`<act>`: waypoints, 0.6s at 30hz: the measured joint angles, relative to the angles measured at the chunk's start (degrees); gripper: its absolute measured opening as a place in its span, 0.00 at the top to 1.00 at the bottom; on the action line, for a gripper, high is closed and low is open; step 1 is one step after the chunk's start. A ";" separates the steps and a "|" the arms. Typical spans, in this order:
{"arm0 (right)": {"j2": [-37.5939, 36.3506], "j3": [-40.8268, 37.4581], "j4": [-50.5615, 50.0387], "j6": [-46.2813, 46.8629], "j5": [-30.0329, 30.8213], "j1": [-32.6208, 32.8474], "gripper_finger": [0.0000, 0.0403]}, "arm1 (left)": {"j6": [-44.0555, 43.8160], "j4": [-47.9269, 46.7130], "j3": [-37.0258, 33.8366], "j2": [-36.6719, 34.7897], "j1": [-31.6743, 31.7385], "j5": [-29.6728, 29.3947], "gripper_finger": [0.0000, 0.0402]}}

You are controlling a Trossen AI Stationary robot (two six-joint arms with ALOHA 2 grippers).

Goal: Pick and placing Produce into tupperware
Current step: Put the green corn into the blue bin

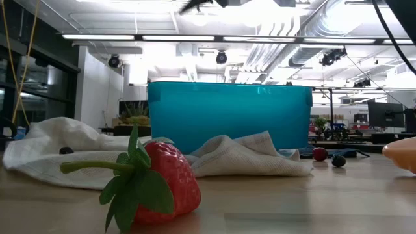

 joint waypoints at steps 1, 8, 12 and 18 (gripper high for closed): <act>0.00 0.00 -2.16 1.67 -1.15 -0.96 0.36 | 0.00 -0.02 0.00 0.00 0.00 0.00 0.72; 1.83 -0.07 -16.70 7.38 -4.91 -6.80 0.36 | 0.01 -0.08 0.02 -0.01 0.00 0.01 0.72; 2.94 -0.07 -18.66 6.27 -5.09 -8.92 0.36 | 0.01 -0.08 0.00 -0.02 0.00 0.00 0.72; 6.08 -0.07 -19.86 5.89 -8.84 -12.41 0.36 | 0.00 -0.08 0.00 -0.02 0.00 0.00 0.72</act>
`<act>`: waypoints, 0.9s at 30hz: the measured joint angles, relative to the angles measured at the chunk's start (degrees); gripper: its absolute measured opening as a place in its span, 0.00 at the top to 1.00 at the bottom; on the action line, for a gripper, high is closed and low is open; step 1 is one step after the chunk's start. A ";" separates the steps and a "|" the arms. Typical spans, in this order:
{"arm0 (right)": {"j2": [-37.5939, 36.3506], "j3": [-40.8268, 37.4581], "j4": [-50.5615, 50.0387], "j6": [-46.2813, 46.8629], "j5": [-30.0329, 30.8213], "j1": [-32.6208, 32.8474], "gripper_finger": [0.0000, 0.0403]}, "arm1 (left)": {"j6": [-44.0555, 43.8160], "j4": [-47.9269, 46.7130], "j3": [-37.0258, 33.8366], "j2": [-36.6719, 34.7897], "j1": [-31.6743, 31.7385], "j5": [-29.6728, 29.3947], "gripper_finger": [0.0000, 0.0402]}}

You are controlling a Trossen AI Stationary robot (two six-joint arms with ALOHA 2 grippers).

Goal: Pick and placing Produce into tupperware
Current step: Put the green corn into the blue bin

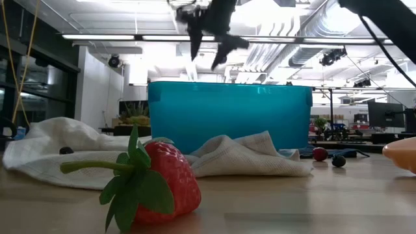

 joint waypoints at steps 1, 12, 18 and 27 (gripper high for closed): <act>0.92 0.00 -0.69 -0.01 -0.89 -0.59 0.36 | 0.00 0.00 0.00 0.02 0.00 0.02 0.72; 9.64 -0.07 -8.05 -4.02 -7.90 -5.11 0.36 | 0.00 0.00 0.02 0.00 0.00 0.02 0.72; 11.64 -0.04 -6.89 -5.33 -8.72 -6.15 0.36 | 0.00 -0.59 0.00 0.00 0.00 0.04 0.72; 11.75 -0.04 -5.75 -7.11 -9.20 -8.82 0.36 | -0.02 -3.04 0.00 0.00 0.00 0.07 0.72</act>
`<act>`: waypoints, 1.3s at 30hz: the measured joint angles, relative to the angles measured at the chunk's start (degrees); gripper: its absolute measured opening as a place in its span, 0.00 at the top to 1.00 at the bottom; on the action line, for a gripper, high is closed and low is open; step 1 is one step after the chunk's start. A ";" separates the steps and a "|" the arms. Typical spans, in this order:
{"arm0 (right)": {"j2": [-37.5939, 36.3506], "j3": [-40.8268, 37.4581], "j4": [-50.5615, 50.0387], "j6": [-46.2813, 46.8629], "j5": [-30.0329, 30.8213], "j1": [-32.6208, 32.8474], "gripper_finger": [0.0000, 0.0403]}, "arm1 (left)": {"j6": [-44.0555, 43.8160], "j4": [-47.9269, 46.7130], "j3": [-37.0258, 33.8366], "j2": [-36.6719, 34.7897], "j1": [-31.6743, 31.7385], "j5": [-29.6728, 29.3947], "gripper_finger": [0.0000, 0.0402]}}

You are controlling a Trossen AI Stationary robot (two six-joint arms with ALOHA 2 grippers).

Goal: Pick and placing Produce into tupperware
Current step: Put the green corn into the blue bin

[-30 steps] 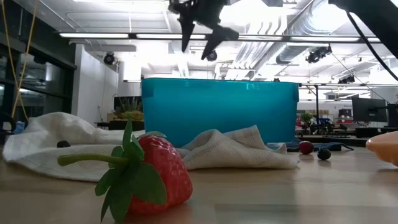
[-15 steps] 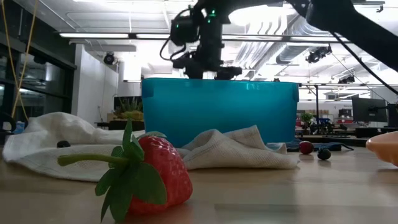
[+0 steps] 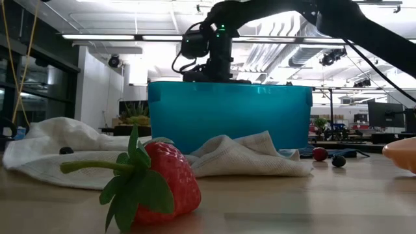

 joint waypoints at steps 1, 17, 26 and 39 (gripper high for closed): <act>0.00 0.00 0.06 -0.02 -0.29 -0.24 0.36 | 0.00 0.00 0.00 0.00 0.00 0.00 0.72; 5.17 0.02 -0.39 -1.90 -4.41 -0.81 0.36 | -0.02 0.00 0.00 0.00 0.00 0.04 0.72; 7.62 0.02 -0.38 -1.89 -5.41 -0.90 0.36 | -0.17 0.00 0.00 0.00 0.02 0.13 0.72; 8.48 0.02 0.70 -1.50 -5.40 -1.75 0.36 | -0.44 0.02 0.00 0.00 0.00 0.68 0.72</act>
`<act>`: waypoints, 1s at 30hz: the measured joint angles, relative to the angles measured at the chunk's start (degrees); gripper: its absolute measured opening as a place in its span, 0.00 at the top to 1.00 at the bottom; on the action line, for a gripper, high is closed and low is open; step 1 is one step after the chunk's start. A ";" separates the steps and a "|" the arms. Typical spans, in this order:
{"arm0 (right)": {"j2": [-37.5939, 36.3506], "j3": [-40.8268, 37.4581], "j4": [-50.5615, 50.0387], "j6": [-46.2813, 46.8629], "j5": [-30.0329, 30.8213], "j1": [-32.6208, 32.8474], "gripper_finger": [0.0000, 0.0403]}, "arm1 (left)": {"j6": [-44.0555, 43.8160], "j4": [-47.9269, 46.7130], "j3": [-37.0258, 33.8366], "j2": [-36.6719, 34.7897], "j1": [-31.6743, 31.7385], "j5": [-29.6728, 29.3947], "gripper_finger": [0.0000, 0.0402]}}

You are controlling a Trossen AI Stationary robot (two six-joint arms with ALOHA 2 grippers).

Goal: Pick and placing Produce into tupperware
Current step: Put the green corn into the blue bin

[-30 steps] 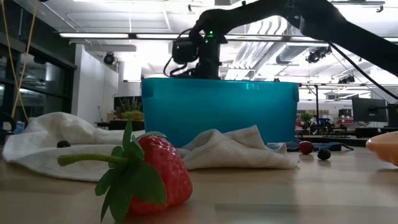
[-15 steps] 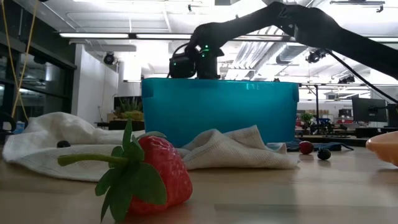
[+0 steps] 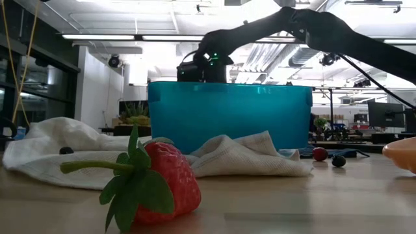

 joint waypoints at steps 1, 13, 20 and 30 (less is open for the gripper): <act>0.00 -0.01 0.07 0.02 -0.09 -0.16 0.36 | -0.21 -0.02 0.00 0.00 0.00 0.00 0.72; 0.83 -0.01 -0.13 -0.65 -1.29 -0.39 0.36 | -1.19 -0.01 0.00 0.00 0.02 0.90 0.72; 0.83 -0.02 -0.84 -1.34 -2.15 -0.45 0.36 | -1.18 -0.01 0.00 0.00 0.00 0.93 0.72; 0.83 -0.01 -0.88 -1.92 -3.53 -0.59 0.36 | -1.20 0.00 0.01 0.00 0.00 1.03 0.72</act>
